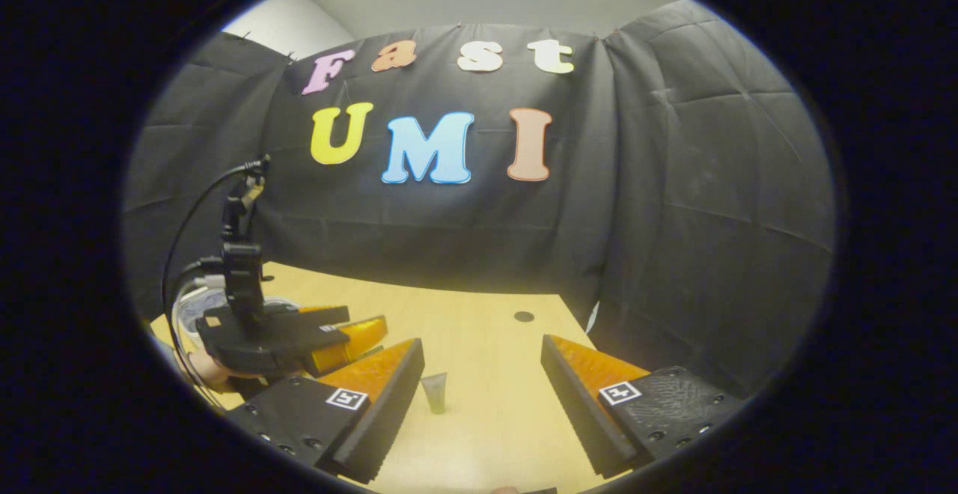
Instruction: First open the suitcase, pack the skin care products into it, and then close the suitcase.
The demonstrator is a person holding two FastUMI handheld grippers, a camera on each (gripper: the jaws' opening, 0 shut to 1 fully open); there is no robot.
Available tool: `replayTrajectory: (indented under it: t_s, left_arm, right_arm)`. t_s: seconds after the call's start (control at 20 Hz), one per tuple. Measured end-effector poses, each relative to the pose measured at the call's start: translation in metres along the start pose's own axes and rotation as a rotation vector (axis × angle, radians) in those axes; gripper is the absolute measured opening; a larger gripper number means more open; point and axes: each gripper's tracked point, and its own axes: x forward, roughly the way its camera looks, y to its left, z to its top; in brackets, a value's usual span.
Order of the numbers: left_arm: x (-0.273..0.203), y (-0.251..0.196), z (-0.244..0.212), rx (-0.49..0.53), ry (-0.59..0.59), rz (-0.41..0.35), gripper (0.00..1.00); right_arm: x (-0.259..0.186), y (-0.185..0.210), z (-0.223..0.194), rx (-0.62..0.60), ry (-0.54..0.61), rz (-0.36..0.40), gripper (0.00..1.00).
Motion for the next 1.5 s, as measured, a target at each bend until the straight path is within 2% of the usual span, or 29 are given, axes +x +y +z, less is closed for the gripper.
replayTrajectory:
  t_s: [0.3,0.5,0.55,0.6,0.65,0.7,0.9,0.95,1.05,1.25,1.35,1.4,1.45,1.5]
  left_arm:
    - [0.035,0.005,-0.089,0.003,0.164,0.04,0.98]
    - [0.045,0.011,-0.118,0.003,0.222,0.077,0.98]
    - [0.047,0.014,-0.126,0.006,0.246,0.091,0.84]
    - [0.047,0.017,-0.132,0.002,0.267,0.106,0.82]
    - [0.048,0.019,-0.135,0.012,0.277,0.118,0.62]
    - [0.048,0.018,-0.134,0.026,0.29,0.108,0.55]
    - [0.047,0.022,-0.131,0.038,0.341,0.111,0.5]
    - [0.042,0.022,-0.13,0.006,0.363,0.102,0.46]
    - [0.028,0.024,-0.111,-0.07,0.365,0.087,0.46]
    - [-0.023,0.041,-0.046,-0.203,0.317,0.078,0.45]
    - [-0.051,0.058,-0.017,-0.233,0.291,0.088,0.45]
    - [-0.064,0.07,-0.005,-0.237,0.284,0.101,0.45]
    - [-0.078,0.081,0.002,-0.242,0.287,0.117,0.45]
    - [-0.091,0.095,0.007,-0.254,0.294,0.139,0.45]
  right_arm:
    - [0.009,-0.014,-0.025,-0.013,0.06,0.036,0.96]
    - [0.019,-0.014,-0.035,-0.001,0.077,0.048,0.95]
    - [0.021,-0.012,-0.035,0.003,0.082,0.054,0.95]
    - [0.024,-0.01,-0.036,0.004,0.082,0.058,0.95]
    - [0.027,-0.007,-0.033,0.003,0.078,0.061,0.96]
    - [0.029,-0.004,-0.031,0.001,0.073,0.065,0.96]
    - [0.05,0.017,-0.03,0.016,0.057,0.098,0.96]
    - [0.058,0.025,-0.031,0.021,0.062,0.111,0.96]
    - [0.077,0.039,-0.041,0.022,0.075,0.135,0.96]
    - [0.111,0.062,-0.085,0.02,0.183,0.166,0.96]
    - [0.126,0.068,-0.115,0.02,0.256,0.167,0.96]
    - [0.132,0.071,-0.132,0.021,0.298,0.166,0.92]
    - [0.14,0.071,-0.147,0.024,0.329,0.161,0.96]
    - [0.142,0.074,-0.159,0.029,0.364,0.162,0.96]
